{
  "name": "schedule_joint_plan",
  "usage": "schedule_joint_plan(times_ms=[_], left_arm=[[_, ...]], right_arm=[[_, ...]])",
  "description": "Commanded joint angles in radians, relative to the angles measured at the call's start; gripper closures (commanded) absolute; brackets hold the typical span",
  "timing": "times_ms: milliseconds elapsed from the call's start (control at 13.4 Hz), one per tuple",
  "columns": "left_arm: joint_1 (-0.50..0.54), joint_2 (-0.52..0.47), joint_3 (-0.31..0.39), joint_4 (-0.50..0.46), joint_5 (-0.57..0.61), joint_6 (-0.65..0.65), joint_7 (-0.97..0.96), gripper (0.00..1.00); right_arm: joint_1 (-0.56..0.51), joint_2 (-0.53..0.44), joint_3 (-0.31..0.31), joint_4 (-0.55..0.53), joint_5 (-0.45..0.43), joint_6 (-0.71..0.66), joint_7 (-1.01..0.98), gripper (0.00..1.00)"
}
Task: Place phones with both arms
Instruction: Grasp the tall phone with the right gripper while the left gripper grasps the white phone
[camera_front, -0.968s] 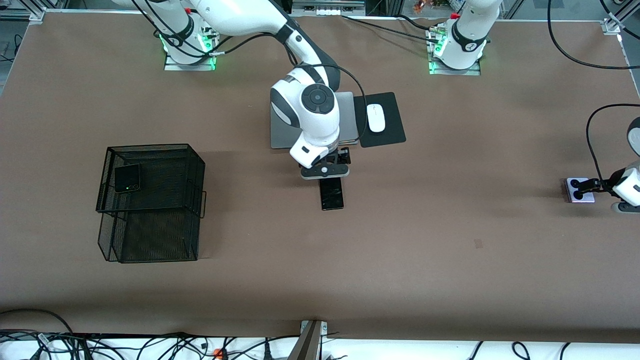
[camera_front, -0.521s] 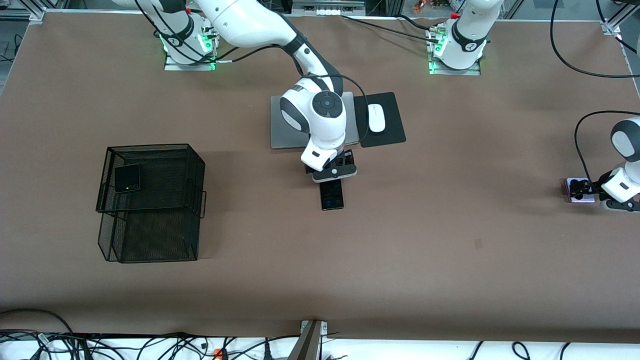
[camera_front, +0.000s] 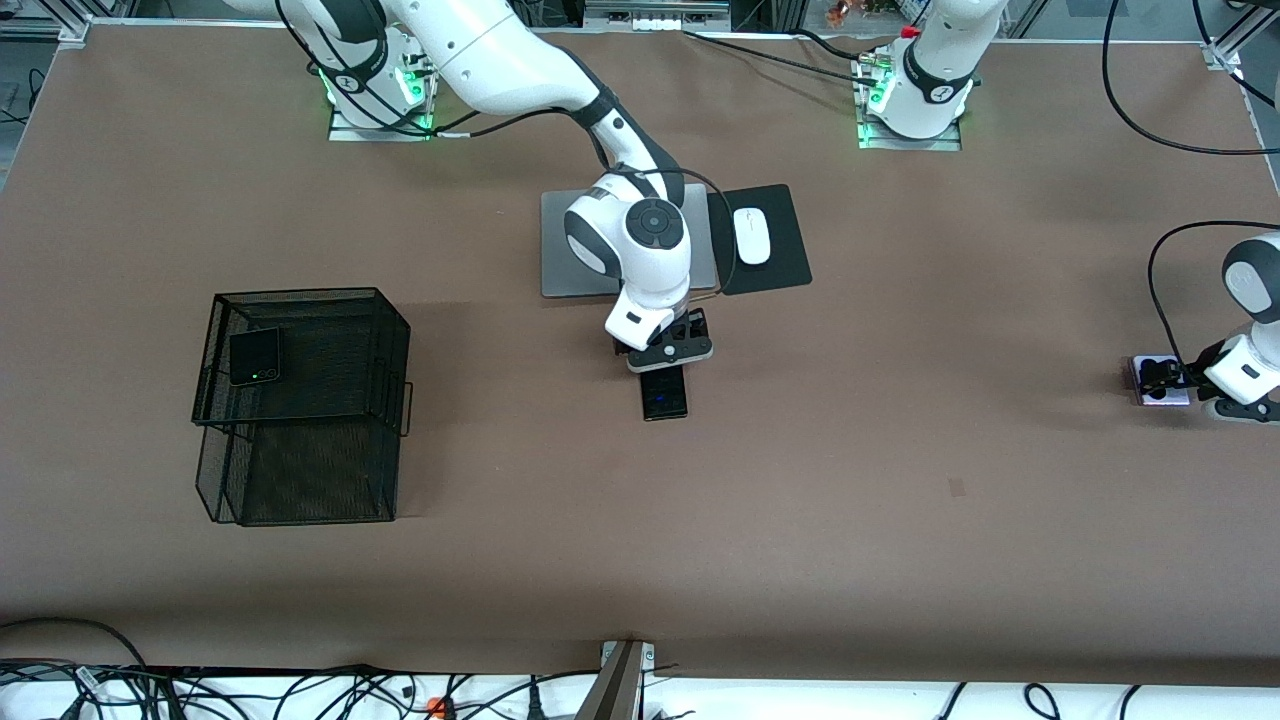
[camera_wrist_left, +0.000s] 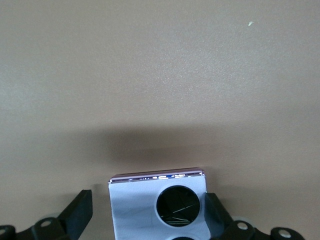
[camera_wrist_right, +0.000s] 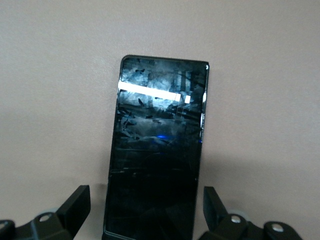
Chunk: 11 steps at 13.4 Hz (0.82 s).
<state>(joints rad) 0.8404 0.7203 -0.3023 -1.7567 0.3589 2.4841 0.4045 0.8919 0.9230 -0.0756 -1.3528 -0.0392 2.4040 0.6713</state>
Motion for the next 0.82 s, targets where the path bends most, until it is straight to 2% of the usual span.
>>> schedule_joint_plan(times_ms=[0,223,298,372,447,521,596,670,745], left_arm=[[0.014,-0.001,-0.015,-0.009,-0.029,-0.010,0.005,0.00],[0.014,0.001,-0.015,-0.009,-0.032,-0.017,0.005,0.00],[0.016,0.002,-0.015,-0.009,-0.035,-0.017,0.005,0.00],[0.016,0.002,-0.015,-0.009,-0.035,-0.019,0.005,0.00],[0.016,0.002,-0.015,-0.012,-0.037,-0.019,0.005,0.00],[0.016,0.002,-0.015,-0.009,-0.037,-0.020,0.005,0.00],[0.016,0.002,-0.015,-0.009,-0.037,-0.022,0.013,0.17],[0.014,0.002,-0.014,-0.009,-0.037,-0.031,0.016,0.41],[0.016,0.002,-0.014,-0.007,-0.037,-0.051,0.016,0.52]], right_arm=[[0.001,0.027,0.002,0.029,-0.010,0.007,0.025,0.00],[-0.001,0.037,0.000,0.029,-0.010,0.020,0.028,0.00],[-0.001,0.039,0.000,0.029,-0.010,0.021,0.040,0.21],[-0.001,0.037,0.000,0.029,-0.010,0.020,0.048,0.64],[-0.001,0.037,0.000,0.029,-0.010,0.018,0.053,0.90],[0.001,0.034,-0.001,0.029,-0.010,0.012,0.057,1.00],[0.001,0.030,-0.001,0.029,-0.011,0.011,0.062,1.00],[-0.002,0.025,-0.001,0.029,-0.008,0.009,0.060,1.00],[-0.004,0.016,0.000,0.041,-0.005,-0.018,0.060,1.00]])
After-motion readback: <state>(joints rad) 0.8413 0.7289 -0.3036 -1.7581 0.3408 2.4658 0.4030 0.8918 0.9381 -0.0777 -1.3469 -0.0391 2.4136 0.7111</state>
